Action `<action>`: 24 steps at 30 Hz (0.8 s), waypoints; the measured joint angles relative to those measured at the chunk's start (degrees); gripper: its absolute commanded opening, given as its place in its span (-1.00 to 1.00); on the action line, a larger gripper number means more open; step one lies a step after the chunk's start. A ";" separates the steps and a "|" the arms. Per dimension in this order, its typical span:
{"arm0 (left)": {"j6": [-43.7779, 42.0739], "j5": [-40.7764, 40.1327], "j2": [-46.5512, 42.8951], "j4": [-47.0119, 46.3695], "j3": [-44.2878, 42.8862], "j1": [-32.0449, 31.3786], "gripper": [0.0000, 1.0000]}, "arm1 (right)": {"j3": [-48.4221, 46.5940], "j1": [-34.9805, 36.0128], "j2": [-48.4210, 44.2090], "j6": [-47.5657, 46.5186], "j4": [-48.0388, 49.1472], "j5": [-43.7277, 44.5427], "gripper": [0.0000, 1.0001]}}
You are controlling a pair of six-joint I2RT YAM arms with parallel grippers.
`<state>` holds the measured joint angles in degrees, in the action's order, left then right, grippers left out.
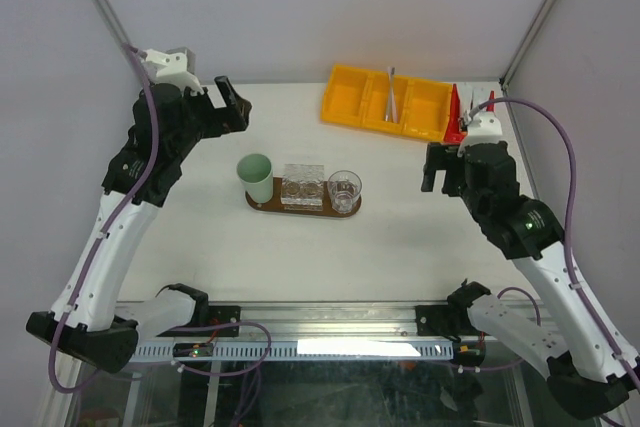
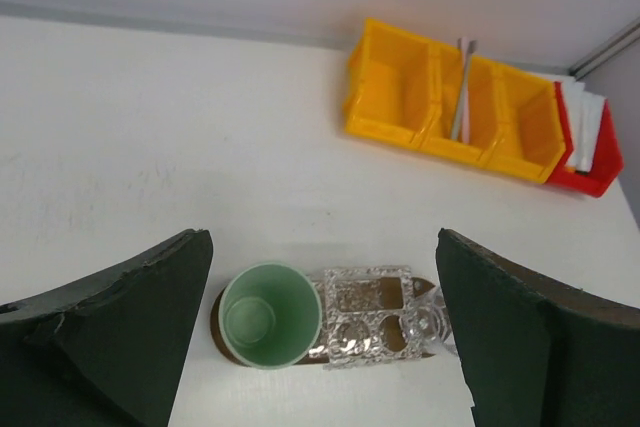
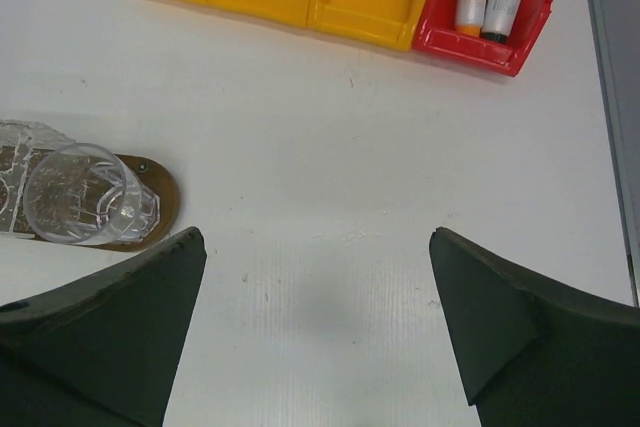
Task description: Prepare toiletry sets of a toothbrush and toothpaste on the tray
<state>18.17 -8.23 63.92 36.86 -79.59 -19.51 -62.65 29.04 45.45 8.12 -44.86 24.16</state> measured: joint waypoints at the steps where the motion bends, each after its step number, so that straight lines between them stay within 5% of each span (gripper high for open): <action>1: -0.04 0.46 -0.50 -1.20 0.00 0.00 0.98 | 0.00 0.00 0.31 0.48 -0.33 -0.22 0.97; 9: -0.50 2.60 -3.80 -14.03 1.75 0.00 0.98 | 0.00 0.00 3.34 4.35 -2.29 -4.48 0.98; 15: -3.34 2.14 -13.00 -24.11 14.97 0.13 0.98 | 0.00 0.00 4.52 6.88 -1.55 -7.13 0.97; 24: -7.34 -3.78 -19.80 -29.90 22.27 0.13 0.98 | 0.28 -2.10 11.61 7.67 7.32 -9.05 0.85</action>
<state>10.83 -12.01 44.12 6.96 -57.32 -19.38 -62.37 26.94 57.06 15.79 -37.54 15.11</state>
